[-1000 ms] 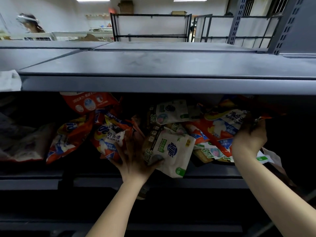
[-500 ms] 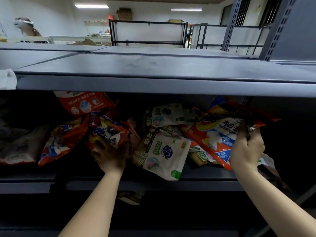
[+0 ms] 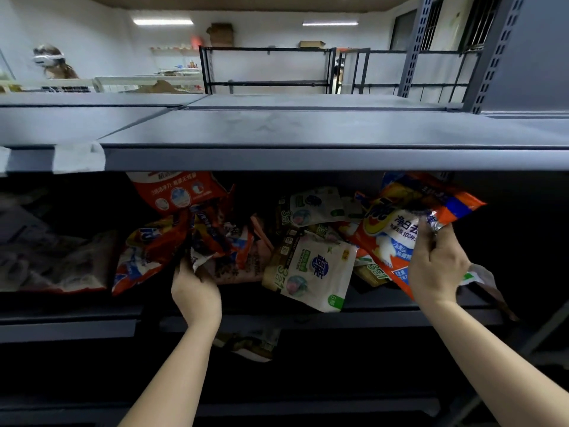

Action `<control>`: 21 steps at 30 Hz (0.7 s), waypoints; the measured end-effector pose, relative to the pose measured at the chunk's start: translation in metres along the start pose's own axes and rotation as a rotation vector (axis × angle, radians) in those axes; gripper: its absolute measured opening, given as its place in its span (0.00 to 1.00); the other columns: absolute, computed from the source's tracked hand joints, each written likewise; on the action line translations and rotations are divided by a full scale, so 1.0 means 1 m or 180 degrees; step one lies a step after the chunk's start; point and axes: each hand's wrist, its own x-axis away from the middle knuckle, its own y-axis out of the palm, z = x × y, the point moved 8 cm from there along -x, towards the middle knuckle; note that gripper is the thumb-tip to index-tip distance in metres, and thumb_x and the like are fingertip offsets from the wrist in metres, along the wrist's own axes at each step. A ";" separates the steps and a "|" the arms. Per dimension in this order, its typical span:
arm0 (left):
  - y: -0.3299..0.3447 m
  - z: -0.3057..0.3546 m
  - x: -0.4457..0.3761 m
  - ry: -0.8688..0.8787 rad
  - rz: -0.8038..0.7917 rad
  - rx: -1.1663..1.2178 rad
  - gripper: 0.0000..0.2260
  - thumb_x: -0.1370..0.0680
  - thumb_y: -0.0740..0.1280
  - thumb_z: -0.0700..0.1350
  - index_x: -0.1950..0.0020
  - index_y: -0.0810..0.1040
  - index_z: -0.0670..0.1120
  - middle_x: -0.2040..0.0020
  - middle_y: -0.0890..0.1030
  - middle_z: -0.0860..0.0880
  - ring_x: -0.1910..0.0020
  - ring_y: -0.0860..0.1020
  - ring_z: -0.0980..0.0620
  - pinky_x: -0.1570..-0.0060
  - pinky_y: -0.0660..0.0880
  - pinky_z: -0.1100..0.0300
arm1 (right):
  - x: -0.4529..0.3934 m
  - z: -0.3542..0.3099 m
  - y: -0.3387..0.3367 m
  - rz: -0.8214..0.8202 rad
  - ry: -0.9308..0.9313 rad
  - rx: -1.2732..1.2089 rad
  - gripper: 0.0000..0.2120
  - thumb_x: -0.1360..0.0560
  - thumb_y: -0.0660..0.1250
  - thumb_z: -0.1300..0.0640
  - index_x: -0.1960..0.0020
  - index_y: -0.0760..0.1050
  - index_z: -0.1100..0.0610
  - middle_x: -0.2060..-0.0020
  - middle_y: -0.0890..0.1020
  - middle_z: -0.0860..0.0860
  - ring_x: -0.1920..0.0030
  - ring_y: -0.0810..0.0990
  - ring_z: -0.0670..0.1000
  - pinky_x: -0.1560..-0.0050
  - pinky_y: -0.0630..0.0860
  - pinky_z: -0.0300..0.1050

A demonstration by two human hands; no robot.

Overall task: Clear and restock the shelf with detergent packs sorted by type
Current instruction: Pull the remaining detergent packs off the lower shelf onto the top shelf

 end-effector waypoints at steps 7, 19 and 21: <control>-0.042 0.008 0.020 0.0077 0.0000 0.0276 0.15 0.19 0.58 0.45 0.54 0.78 0.36 0.61 0.79 0.40 0.59 0.77 0.40 0.60 0.69 0.54 | 0.021 -0.023 -0.033 0.0111 -0.0267 0.0054 0.25 0.21 0.54 0.43 0.58 0.70 0.67 0.68 0.77 0.62 0.69 0.75 0.63 0.67 0.70 0.51; -0.061 0.102 0.101 0.0941 -0.0582 0.1185 0.28 0.24 0.54 0.59 0.45 0.81 0.37 0.55 0.84 0.41 0.54 0.80 0.43 0.55 0.69 0.60 | 0.049 -0.029 -0.132 0.0147 -0.0872 0.0232 0.34 0.21 0.51 0.38 0.55 0.73 0.70 0.58 0.83 0.62 0.63 0.82 0.53 0.67 0.65 0.28; -0.054 0.116 0.119 0.0991 -0.0766 0.1334 0.27 0.24 0.55 0.58 0.46 0.81 0.37 0.57 0.83 0.42 0.56 0.80 0.44 0.57 0.69 0.60 | 0.048 -0.027 -0.156 0.0206 -0.1010 0.0469 0.33 0.20 0.51 0.39 0.56 0.73 0.70 0.59 0.83 0.63 0.65 0.84 0.57 0.67 0.67 0.29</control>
